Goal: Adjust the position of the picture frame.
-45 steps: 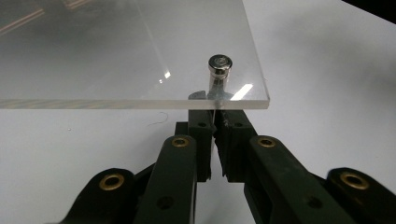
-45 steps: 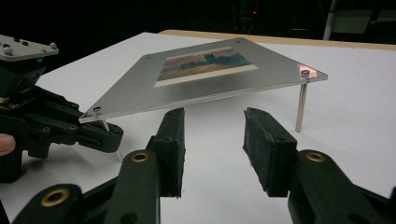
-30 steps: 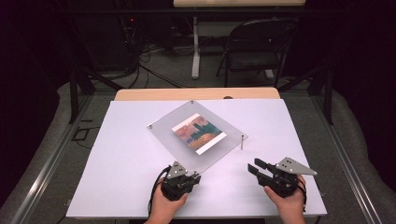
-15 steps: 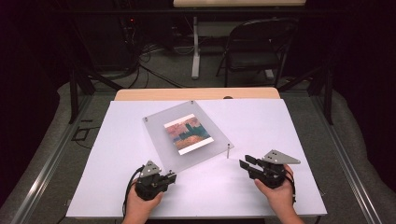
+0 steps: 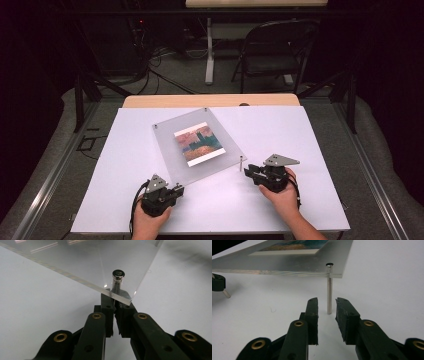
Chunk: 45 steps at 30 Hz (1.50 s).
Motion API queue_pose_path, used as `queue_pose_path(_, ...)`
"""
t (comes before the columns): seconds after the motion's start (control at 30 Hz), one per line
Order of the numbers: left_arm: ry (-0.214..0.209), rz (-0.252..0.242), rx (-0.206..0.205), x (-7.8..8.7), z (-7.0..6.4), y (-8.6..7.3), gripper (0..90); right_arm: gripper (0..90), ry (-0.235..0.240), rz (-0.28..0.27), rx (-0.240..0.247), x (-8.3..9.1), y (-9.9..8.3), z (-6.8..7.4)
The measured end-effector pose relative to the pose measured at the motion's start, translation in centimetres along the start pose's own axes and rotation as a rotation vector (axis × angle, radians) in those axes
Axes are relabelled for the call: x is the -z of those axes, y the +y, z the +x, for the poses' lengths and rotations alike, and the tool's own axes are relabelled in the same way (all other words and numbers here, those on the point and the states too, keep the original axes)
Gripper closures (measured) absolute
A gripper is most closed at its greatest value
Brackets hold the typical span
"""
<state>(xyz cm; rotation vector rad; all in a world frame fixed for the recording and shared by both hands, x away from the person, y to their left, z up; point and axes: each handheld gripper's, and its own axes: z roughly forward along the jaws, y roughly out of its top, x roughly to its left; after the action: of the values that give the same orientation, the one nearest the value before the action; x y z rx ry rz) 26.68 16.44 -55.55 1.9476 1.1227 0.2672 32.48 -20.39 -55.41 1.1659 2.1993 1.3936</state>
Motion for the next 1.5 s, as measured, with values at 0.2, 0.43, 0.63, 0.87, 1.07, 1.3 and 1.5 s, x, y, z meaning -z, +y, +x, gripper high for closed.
queue_pose_path(0.2, -0.006, -0.024, 0.013, 0.0, 0.1, -0.1, 83.6, 73.6, -0.006, 0.005, 0.003, -1.7, 0.3, 0.1)
queue_pose_path(0.43, -0.006, -0.044, 0.03, 0.0, 0.1, -0.3, 81.0, 75.3, -0.009, 0.025, -0.01, -3.0, 0.5, -0.3)
queue_pose_path(0.63, -0.01, -0.051, 0.029, -0.1, 0.1, -0.4, 81.5, 77.7, -0.006, 0.017, -0.014, -3.5, 0.6, -0.4)
queue_pose_path(0.87, -0.012, -0.049, 0.029, -0.2, 0.1, -0.4, 82.2, 79.4, -0.001, 0.028, -0.006, -4.0, 0.8, -0.2)
queue_pose_path(1.07, 0.0, -0.048, 0.018, -0.2, 0.0, -0.5, 84.1, 84.9, -0.008, 0.043, 0.007, -4.2, 1.0, -0.4)
queue_pose_path(1.3, 0.003, -0.042, 0.017, 0.0, 0.0, -0.4, 84.9, 85.7, -0.025, 0.059, 0.033, -4.1, 1.2, 0.0)
queue_pose_path(1.5, -0.002, -0.076, 0.026, 0.9, 0.3, -0.2, 85.1, 86.0, -0.005, 0.044, 0.052, -3.5, 1.7, 0.5)
